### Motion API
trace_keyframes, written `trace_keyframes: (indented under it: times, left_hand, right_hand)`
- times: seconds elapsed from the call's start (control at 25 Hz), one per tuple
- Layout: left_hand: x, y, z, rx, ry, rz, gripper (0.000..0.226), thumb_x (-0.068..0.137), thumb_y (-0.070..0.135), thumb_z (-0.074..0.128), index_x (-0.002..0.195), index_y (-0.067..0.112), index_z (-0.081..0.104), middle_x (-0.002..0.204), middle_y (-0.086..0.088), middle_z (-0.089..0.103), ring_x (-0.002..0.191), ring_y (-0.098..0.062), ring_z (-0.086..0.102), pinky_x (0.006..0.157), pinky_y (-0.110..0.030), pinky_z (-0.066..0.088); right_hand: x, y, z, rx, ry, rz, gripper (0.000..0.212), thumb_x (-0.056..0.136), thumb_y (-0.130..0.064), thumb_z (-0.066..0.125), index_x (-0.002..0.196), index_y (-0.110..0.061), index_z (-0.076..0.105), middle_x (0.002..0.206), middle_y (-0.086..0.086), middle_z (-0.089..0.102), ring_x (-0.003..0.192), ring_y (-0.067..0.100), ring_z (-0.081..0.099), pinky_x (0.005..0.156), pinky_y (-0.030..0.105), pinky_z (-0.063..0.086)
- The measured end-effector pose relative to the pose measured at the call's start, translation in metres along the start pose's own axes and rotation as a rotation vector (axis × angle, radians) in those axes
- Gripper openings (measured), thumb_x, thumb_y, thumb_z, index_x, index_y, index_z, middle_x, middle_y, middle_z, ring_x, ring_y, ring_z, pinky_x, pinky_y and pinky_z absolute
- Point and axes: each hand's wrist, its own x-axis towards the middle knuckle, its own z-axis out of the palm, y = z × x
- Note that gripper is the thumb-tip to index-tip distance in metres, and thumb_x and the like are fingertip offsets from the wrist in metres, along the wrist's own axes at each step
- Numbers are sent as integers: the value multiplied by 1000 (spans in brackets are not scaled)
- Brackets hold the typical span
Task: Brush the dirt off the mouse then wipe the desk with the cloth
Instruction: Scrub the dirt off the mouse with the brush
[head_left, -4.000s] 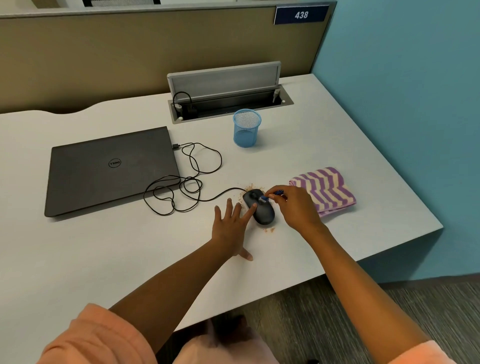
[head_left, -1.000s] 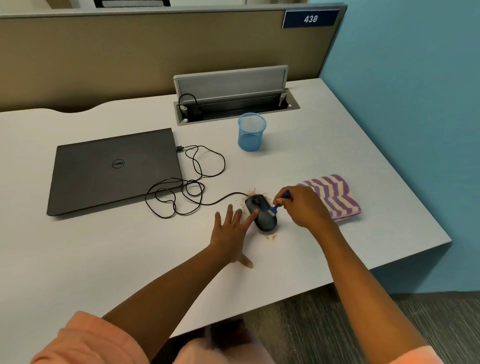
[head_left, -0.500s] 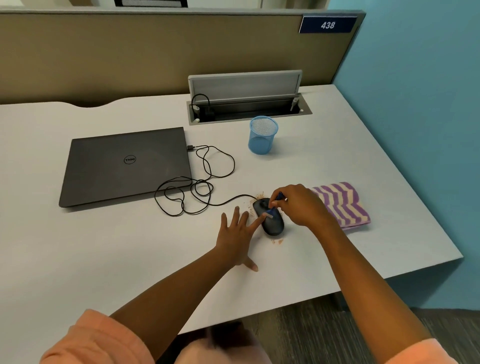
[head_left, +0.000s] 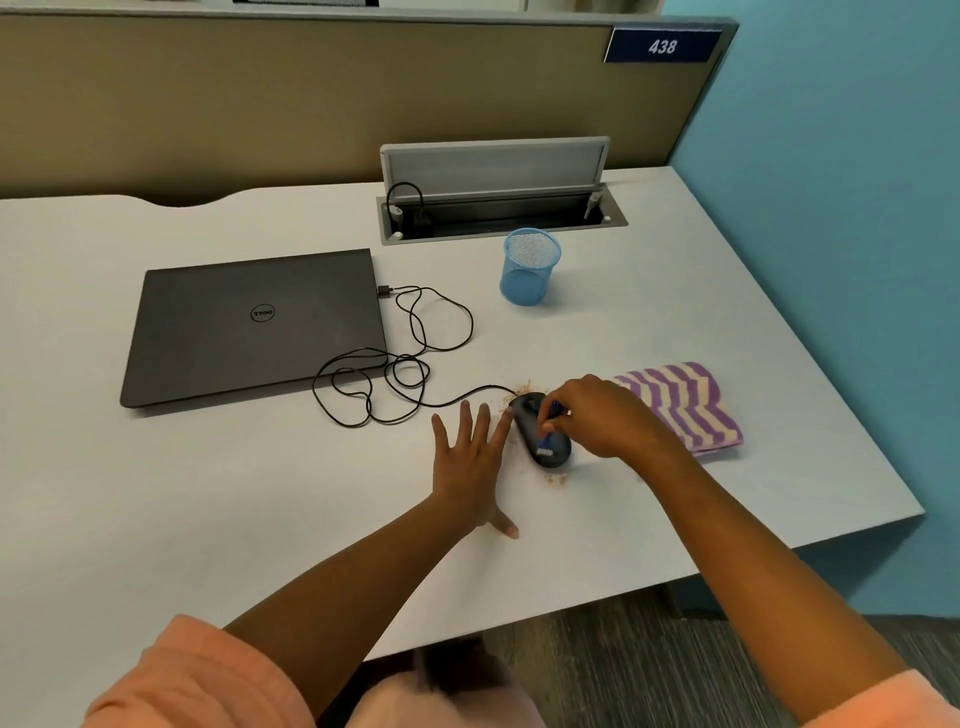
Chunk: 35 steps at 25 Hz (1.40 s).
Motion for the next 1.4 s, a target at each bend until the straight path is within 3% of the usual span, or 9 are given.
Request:
trace_keyframes:
  times: [0.2, 0.36, 0.52, 0.6, 0.76, 0.88, 0.96, 1.16, 1.4]
  left_hand:
    - [-1, -1, 0, 2, -13, 3, 151, 55, 86, 68, 152, 20, -27, 163, -13, -20, 146, -40, -25, 110, -66, -13]
    - [-3, -2, 3, -23, -13, -10, 152, 54, 87, 67, 152, 21, -28, 163, -13, -19, 146, -40, -26, 109, -67, -15]
    - [-3, -3, 3, -36, -7, -3, 151, 54, 86, 68, 152, 21, -27, 163, -13, -18, 146, -40, -26, 109, -66, -16]
    - [-5, -2, 2, -26, -10, -4, 151, 55, 86, 68, 153, 21, -26, 164, -13, -17, 146, -40, -25, 109, -67, -16]
    - [-7, -3, 4, -40, -6, -27, 150, 56, 87, 66, 152, 21, -28, 164, -13, -16, 146, -40, -24, 110, -67, -13]
    - [-8, -3, 3, -36, -11, -25, 149, 56, 87, 66, 152, 21, -28, 164, -13, -16, 146, -40, -24, 111, -67, -12]
    - [-8, -2, 1, -23, -12, -25, 149, 57, 87, 66, 152, 21, -27, 164, -13, -16, 146, -40, -24, 111, -67, -11]
    - [-9, -1, 0, -12, -23, -35, 149, 57, 87, 65, 152, 21, -27, 164, -14, -16, 146, -41, -23, 111, -67, -10]
    - [-10, -2, 0, -23, -16, -36, 149, 56, 88, 65, 153, 20, -26, 164, -14, -16, 147, -41, -23, 112, -67, -10]
  right_hand:
    - [-4, -3, -5, 99, 197, 40, 23, 96, -30, 56, 110, -26, 72, 112, 3, 71, 95, 23, 66, 80, 28, 53]
    - [-28, 18, 8, 80, 105, 49, 15, 93, -30, 59, 94, -32, 74, 94, -4, 74, 72, 12, 64, 59, 21, 50]
    - [-28, 19, 10, 202, 287, 87, 18, 95, -31, 56, 100, -31, 74, 99, -7, 73, 69, 7, 56, 50, 14, 35]
    - [-26, 17, 12, 196, 281, 98, 19, 96, -30, 56, 102, -30, 74, 101, -5, 73, 70, 8, 56, 49, 13, 30]
    - [-32, 16, 18, 189, 129, 76, 15, 93, -30, 59, 94, -31, 74, 97, -3, 74, 71, 11, 61, 53, 16, 41]
    - [-17, 4, 12, 241, 238, 50, 18, 95, -30, 57, 101, -28, 74, 107, -1, 73, 88, 18, 66, 71, 24, 54]
    - [-1, -7, 9, 227, 272, 5, 22, 96, -28, 54, 107, -26, 73, 113, -1, 72, 96, 21, 67, 82, 27, 54]
    - [15, -20, 16, -39, 217, -125, 23, 97, -26, 52, 114, -30, 68, 115, 0, 71, 94, 21, 67, 75, 22, 44]
    - [-43, 11, 26, -53, 112, -142, 19, 96, -28, 54, 101, -35, 71, 102, -2, 73, 75, 18, 68, 66, 25, 56]
